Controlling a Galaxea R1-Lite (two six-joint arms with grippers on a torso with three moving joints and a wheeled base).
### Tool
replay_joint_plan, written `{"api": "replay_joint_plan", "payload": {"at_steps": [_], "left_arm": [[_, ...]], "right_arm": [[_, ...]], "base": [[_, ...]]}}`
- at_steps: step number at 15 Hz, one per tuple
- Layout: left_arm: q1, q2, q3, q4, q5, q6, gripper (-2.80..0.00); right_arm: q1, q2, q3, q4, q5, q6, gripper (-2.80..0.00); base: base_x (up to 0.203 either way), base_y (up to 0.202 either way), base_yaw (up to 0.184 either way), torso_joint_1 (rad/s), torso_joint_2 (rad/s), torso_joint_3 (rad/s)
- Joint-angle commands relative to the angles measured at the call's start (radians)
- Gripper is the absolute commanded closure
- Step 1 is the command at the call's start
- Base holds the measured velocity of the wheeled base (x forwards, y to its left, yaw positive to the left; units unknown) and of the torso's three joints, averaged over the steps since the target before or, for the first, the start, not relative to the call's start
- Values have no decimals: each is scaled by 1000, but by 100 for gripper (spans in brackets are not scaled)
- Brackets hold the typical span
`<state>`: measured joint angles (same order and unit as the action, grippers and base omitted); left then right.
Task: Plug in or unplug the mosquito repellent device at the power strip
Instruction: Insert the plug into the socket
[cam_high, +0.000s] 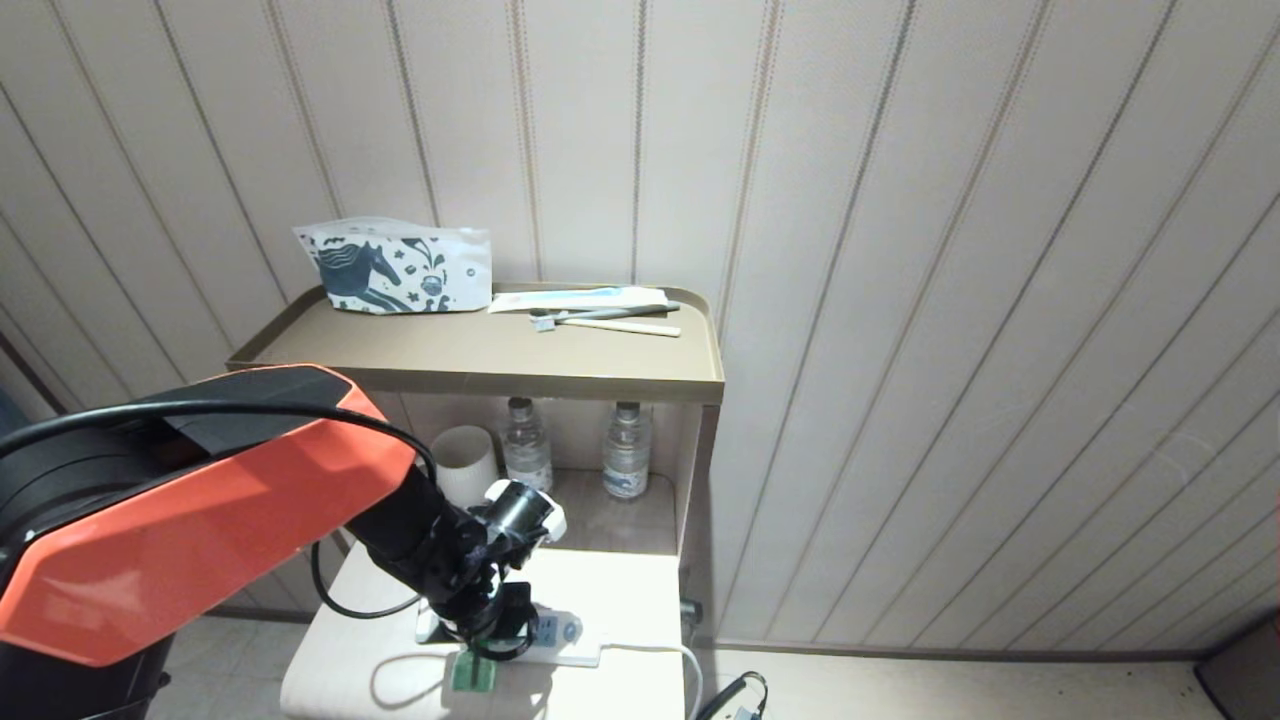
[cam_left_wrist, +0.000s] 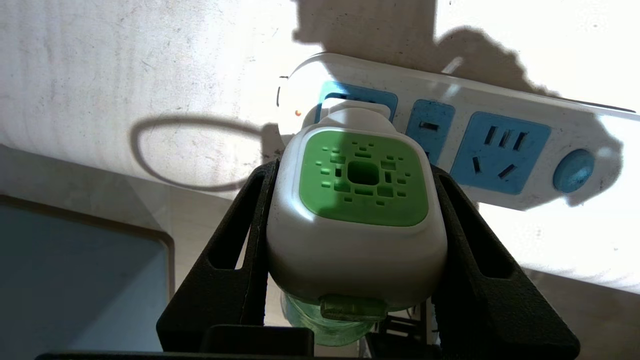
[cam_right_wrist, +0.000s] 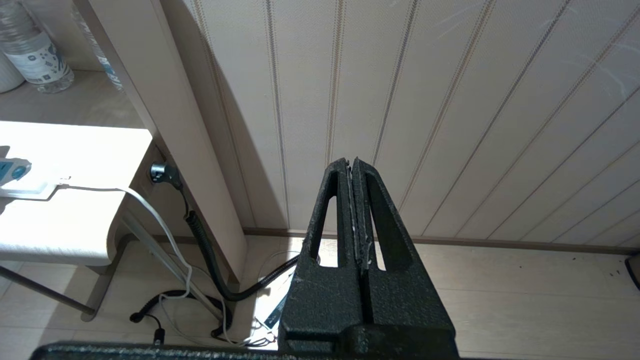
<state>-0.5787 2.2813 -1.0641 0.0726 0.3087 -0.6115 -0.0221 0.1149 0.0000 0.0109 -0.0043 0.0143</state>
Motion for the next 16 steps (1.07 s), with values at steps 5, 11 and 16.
{"api": "replay_joint_plan", "payload": {"at_steps": [5, 11, 16], "left_arm": [[44, 20, -102, 161, -29, 17, 0], [62, 62, -147, 260, -72, 10, 0], [95, 75, -230, 335, -79, -22, 0]], "right_arm": [[1, 2, 0, 1, 0, 1, 0], [1, 2, 0, 0, 0, 0, 0], [1, 2, 0, 0, 0, 0, 0]], "base": [[0, 0, 0, 0, 0, 0], [0, 0, 0, 0, 0, 0], [0, 0, 0, 0, 0, 0]]}}
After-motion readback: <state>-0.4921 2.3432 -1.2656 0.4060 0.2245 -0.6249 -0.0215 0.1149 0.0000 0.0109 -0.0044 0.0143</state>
